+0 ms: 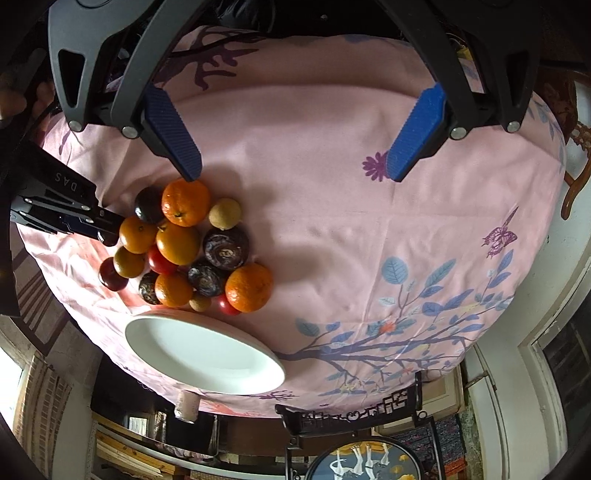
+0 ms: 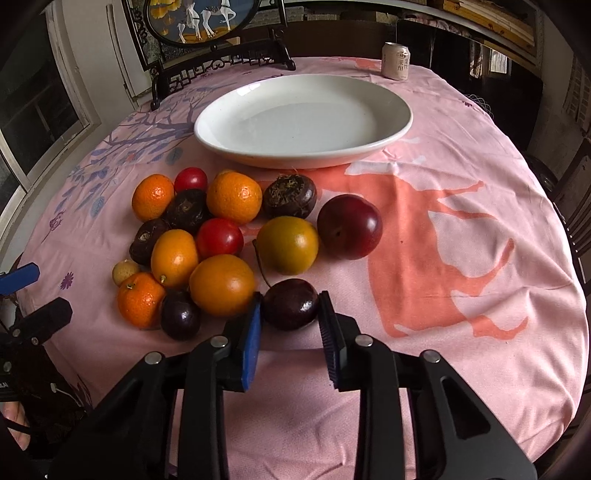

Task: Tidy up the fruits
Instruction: 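Grasp a dark cherry with the right tool while the left tool grasps a mandarin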

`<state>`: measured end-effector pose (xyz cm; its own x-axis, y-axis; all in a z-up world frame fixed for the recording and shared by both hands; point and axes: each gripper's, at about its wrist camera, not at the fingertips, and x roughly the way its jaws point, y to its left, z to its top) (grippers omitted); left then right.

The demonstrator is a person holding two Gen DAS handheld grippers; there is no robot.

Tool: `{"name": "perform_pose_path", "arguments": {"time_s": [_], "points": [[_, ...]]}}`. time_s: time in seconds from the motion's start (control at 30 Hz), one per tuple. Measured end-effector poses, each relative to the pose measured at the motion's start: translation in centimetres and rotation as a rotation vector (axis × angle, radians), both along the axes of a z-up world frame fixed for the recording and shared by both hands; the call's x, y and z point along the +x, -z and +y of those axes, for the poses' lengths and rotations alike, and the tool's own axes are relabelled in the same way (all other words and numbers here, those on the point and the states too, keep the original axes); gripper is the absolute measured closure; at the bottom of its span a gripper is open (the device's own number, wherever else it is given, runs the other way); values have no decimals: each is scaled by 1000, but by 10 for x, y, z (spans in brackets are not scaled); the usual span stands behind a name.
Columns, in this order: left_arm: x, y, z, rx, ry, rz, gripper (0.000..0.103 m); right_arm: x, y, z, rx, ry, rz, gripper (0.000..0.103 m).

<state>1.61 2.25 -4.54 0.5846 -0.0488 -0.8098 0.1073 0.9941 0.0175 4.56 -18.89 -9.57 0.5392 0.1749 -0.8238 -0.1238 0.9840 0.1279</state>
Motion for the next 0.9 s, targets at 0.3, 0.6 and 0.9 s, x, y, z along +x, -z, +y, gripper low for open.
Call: {"name": "perform_pose_path", "arguments": {"time_s": [0.3,0.6,0.9], "points": [[10,10,-39,-14,81,49,2,-39,-20,-34,-5,71,-73,73],[24,27,-59,-22,123,115,43,-48,-19,-50,54,100,-77,73],[35,34,-61,-74,135,125,42,-48,-19,-46,68,91,-66,73]]}}
